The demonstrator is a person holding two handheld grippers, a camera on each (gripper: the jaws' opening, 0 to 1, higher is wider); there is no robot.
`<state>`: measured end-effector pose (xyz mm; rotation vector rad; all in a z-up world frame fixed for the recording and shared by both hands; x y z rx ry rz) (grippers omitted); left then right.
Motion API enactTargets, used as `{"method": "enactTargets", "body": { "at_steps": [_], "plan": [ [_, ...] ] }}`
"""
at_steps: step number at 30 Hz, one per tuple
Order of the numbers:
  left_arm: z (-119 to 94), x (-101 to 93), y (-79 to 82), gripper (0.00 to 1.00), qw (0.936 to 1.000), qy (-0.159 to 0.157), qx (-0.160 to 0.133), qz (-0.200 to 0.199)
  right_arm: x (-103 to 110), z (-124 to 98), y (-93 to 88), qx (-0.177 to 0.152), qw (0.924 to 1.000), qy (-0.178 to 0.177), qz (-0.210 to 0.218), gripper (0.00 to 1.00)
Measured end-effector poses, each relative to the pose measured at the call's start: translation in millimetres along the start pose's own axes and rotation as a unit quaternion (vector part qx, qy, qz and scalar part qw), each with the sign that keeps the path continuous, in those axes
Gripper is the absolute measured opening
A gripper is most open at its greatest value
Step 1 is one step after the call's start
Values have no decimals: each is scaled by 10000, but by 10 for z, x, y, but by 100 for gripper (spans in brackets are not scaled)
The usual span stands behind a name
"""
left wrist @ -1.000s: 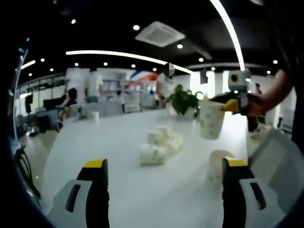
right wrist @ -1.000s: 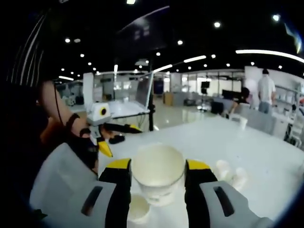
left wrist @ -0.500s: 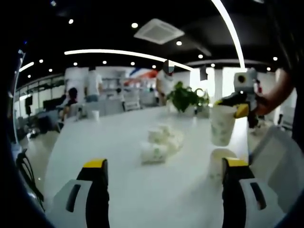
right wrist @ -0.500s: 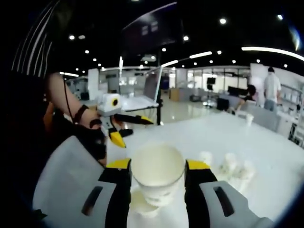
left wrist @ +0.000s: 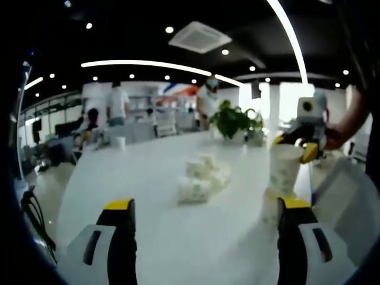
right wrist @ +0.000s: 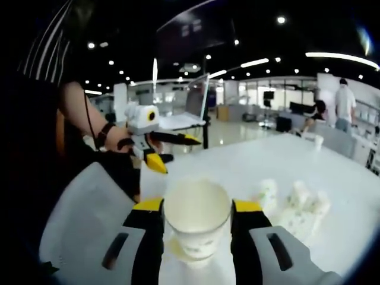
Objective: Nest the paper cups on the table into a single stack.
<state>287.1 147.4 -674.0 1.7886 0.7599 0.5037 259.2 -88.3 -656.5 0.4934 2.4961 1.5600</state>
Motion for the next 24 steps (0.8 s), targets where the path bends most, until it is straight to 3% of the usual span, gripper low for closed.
{"method": "enactTargets", "body": {
  "at_steps": [24],
  "plan": [
    [-32,-3,25,97,10000,-12,-41,-12,36,94,-266,262,9996,16,91,42]
  ]
}}
Point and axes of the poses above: the point that each gripper's makers call its tool centre point, and the gripper's own axes: z roughly forward along the fingers, x roughly to its left, y roughly out of its top, the point moved 6 cm from there along -z, roughly backward along the fingers, and after that the axes turned 7 degrees about x, right-handed, at the moved point
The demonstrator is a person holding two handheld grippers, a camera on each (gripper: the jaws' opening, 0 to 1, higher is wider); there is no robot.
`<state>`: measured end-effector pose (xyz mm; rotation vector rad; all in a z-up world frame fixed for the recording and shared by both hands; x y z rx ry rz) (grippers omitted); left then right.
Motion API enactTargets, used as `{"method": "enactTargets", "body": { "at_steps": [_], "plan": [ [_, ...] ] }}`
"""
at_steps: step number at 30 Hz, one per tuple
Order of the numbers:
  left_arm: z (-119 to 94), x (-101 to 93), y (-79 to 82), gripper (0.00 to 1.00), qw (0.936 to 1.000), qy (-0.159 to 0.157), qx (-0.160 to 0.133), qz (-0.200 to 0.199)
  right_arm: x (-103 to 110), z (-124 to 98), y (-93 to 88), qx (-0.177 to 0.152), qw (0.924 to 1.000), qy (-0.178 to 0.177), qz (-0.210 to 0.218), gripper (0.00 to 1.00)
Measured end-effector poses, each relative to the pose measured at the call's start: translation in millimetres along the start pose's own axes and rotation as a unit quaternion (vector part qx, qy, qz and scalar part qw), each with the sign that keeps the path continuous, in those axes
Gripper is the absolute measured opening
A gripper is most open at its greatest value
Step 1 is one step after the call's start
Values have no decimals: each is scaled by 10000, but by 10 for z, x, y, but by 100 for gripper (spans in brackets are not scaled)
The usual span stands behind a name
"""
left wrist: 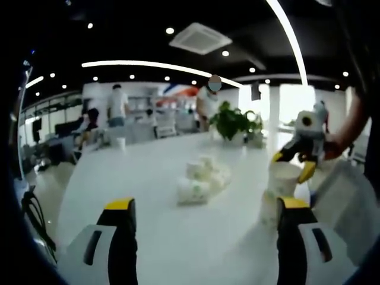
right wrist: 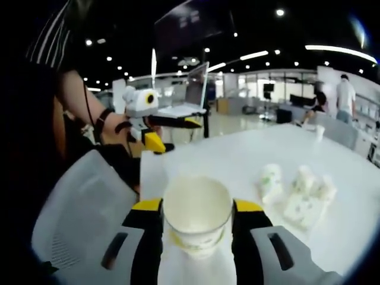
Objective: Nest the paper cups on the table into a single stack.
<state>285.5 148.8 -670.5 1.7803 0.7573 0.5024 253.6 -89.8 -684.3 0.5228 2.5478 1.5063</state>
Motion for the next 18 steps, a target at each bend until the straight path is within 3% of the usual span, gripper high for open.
{"method": "enactTargets", "body": {
  "at_steps": [18],
  "plan": [
    [-14,0,-3,98,10000,16,0,16,34,22,-127,143,9998,-28,109,50]
  ]
}}
Point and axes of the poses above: the point that each gripper's makers call its tool centre point, and the gripper's own axes: z roughly forward along the fingers, x roughly to its left, y roughly out of its top, the point moved 6 cm from there along -z, roughly backward along the fingers, and after that the axes turned 7 degrees about x, right-handed, at the moved point
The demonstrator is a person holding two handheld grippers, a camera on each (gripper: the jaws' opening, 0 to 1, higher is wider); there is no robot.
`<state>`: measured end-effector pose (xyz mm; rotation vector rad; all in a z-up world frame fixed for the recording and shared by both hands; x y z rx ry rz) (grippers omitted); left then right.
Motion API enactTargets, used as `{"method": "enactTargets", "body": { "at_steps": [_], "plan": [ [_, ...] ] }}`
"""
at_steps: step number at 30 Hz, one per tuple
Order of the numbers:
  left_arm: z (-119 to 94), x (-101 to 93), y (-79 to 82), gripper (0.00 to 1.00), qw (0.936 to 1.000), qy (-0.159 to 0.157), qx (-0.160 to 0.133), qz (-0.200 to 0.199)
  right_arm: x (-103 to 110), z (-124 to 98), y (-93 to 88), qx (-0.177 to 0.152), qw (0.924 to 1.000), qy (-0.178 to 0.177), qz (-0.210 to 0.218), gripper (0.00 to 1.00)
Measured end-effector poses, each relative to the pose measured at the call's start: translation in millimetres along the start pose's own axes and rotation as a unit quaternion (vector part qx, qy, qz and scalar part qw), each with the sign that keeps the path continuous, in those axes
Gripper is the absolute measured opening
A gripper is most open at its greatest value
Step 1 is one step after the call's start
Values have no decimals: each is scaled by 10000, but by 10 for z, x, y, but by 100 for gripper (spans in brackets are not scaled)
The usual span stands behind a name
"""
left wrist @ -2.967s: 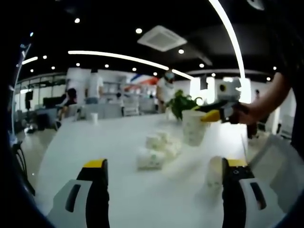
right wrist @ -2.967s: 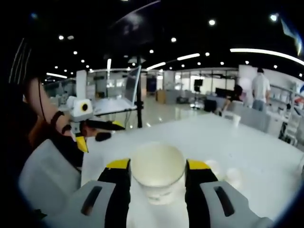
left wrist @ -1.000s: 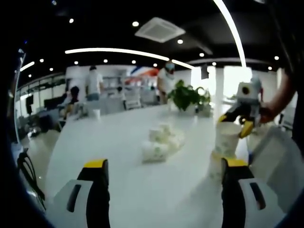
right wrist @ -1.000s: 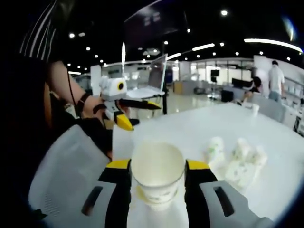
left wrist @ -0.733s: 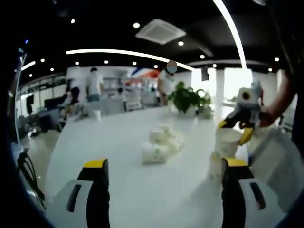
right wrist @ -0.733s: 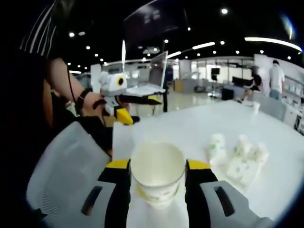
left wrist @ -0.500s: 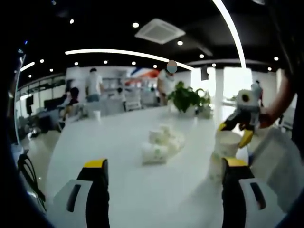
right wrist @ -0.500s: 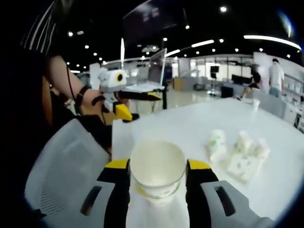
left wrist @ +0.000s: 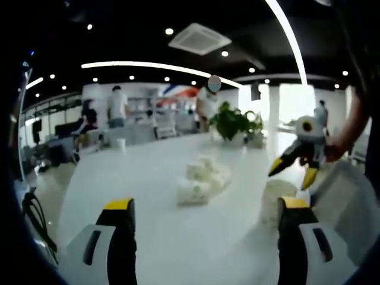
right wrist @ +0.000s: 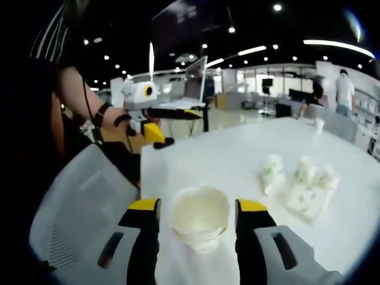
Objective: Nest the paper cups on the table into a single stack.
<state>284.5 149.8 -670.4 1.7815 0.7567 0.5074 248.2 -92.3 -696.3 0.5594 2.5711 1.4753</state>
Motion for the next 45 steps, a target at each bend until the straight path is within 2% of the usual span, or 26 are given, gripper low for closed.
{"method": "enactTargets", "body": {
  "at_steps": [29,32,36,45],
  "plan": [
    [-14,-37,19,96,10000,-42,-12,-19,-35,-94,52,-120,9998,-184,30,51],
    [-11,-42,32,97,10000,-50,-45,-11,-49,-112,63,-137,9996,-253,19,54],
    [-7,-36,38,97,10000,-41,-47,-34,-115,-143,73,-200,9984,-524,23,67],
    [-10,-56,33,97,10000,-53,-49,-26,-169,-195,56,-204,9973,-697,56,74]
  ]
}}
Point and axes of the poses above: the point that each gripper's makers call its tool centre point, and the gripper's own axes: z roughly forward along the fingers, x roughly to its left, y roughly out of its top, the point moved 6 cm from there along -z, roughly backward along the fingers, and after that the axes turned 7 degrees about x, right-handed, at the moved point
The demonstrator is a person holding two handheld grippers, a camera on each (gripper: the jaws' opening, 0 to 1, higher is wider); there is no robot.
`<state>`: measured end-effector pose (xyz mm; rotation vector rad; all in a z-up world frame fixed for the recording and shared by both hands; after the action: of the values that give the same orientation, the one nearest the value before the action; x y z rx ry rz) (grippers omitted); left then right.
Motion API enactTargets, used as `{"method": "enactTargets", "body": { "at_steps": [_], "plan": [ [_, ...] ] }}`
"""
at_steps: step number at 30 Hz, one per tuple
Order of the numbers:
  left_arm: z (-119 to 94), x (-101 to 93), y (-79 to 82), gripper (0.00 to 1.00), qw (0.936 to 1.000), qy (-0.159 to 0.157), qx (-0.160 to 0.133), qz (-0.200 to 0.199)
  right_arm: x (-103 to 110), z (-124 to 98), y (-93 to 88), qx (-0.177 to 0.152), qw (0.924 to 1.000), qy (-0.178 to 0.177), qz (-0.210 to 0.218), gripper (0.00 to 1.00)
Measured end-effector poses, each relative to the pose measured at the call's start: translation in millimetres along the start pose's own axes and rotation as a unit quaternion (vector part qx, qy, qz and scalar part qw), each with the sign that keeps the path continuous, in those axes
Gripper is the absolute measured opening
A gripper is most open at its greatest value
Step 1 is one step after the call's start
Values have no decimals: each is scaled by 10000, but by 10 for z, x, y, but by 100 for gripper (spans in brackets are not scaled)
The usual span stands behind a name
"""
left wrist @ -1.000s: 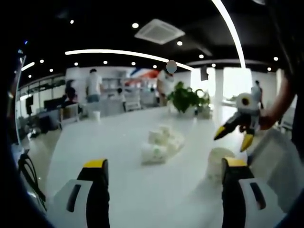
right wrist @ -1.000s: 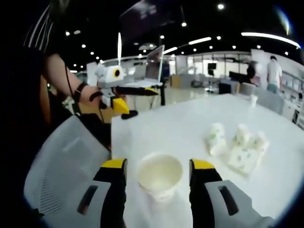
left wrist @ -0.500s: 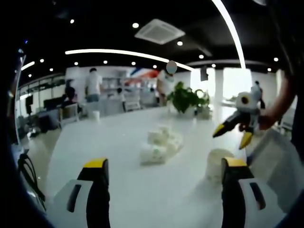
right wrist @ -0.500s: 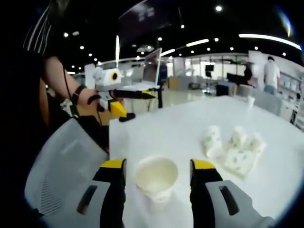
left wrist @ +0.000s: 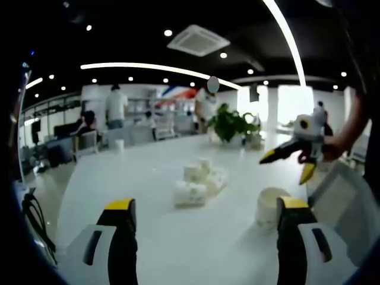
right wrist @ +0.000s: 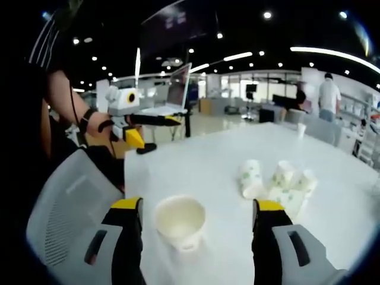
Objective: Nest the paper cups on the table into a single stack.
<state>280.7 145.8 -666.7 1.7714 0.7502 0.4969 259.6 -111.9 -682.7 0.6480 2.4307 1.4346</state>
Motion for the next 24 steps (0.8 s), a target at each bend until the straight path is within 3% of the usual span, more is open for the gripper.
{"method": "enactTargets", "body": {
  "at_steps": [17,24],
  "plan": [
    [-4,-126,-64,98,10000,15,47,23,-124,-73,-92,-53,9991,-403,-76,99],
    [-35,-130,-70,98,10000,25,42,20,-163,-72,-80,-7,9988,-479,-79,100]
  ]
}}
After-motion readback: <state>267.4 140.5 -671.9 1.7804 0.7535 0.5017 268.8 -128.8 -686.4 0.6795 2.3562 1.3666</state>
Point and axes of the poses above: the point that each gripper's makers call its tool centre point, and the gripper's own axes: z roughly forward along the fingers, x roughly to its left, y roughly out of its top, the point moved 6 cm from there along -z, roughly backward along the fingers, and after that the axes turned 7 degrees about x, right-handed, at the moved point
